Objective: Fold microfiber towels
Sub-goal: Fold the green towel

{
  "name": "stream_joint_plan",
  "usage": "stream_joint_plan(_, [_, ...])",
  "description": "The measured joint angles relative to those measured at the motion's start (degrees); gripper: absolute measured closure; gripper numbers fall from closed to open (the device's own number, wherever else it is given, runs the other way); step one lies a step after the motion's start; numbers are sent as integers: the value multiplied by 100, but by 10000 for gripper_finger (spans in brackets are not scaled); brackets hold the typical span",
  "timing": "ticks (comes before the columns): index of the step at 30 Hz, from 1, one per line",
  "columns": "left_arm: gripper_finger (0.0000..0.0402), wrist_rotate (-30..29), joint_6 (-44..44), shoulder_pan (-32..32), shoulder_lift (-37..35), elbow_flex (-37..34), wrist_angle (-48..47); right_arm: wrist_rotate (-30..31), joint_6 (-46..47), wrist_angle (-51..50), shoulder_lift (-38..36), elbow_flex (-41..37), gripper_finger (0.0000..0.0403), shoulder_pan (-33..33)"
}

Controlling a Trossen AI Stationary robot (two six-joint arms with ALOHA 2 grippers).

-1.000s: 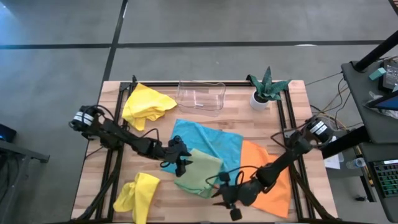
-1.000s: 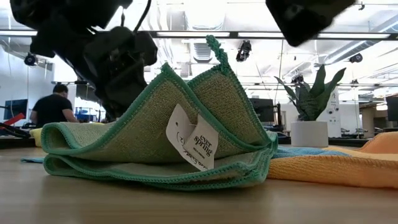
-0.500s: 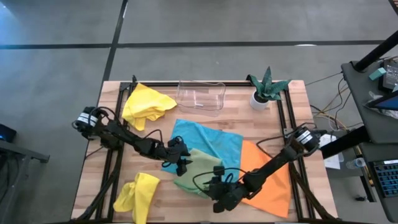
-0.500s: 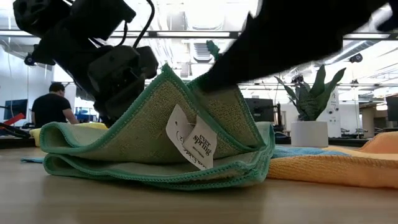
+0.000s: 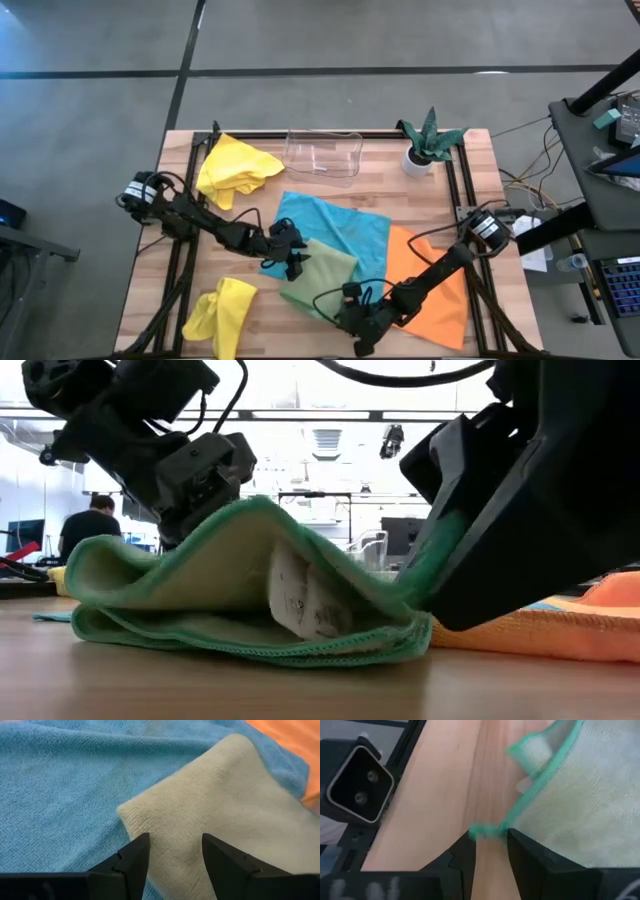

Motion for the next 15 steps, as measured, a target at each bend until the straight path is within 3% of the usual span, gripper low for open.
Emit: stream_joint_plan(15, [235, 145, 32, 11, -3, 0, 216, -168, -66, 41, -407, 1, 300, 10])
